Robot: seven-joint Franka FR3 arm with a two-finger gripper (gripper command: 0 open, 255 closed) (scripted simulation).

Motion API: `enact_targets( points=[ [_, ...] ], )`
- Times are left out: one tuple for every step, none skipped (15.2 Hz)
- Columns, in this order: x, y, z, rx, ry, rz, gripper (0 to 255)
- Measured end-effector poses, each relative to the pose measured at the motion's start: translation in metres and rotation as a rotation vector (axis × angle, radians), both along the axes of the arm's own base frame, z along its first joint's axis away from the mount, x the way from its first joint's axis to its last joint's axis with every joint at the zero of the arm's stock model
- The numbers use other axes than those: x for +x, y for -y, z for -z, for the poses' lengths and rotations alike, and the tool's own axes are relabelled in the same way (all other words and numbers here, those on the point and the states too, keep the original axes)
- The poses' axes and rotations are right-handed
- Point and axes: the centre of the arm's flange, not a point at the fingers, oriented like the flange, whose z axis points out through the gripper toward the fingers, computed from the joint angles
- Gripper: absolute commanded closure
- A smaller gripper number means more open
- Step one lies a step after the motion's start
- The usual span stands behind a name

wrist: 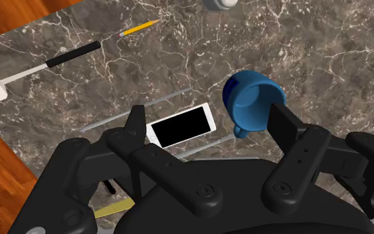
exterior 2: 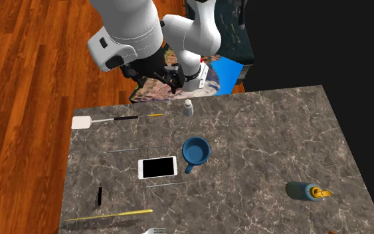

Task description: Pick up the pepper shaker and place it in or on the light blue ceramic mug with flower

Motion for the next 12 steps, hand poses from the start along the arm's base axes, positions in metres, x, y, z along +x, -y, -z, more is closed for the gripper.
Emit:
enact_targets(
  points=[
    [0.000,0.000,0.000,0.000,0.000,0.000,0],
    [-0.003,-0.002,0.005,-0.003,-0.002,0.001,0],
    [-0.005,-0.006,0.014,-0.008,-0.005,0.003,0],
    [-0.007,-0.010,0.025,-0.013,-0.009,0.005,0],
    [-0.012,-0.014,0.035,-0.019,-0.013,0.007,0],
    [-0.015,-0.017,0.046,-0.026,-0.017,0.008,0],
    [-0.022,-0.023,0.058,-0.032,-0.021,0.011,0],
    [-0.022,-0.025,0.068,-0.039,-0.026,0.013,0],
    [-0.028,-0.028,0.085,-0.045,-0.029,0.015,0],
    [-0.032,-0.032,0.097,-0.051,-0.033,0.018,0],
    [-0.033,-0.037,0.108,-0.058,-0.038,0.020,0],
    [-0.040,-0.041,0.117,-0.064,-0.043,0.022,0]
  ],
)
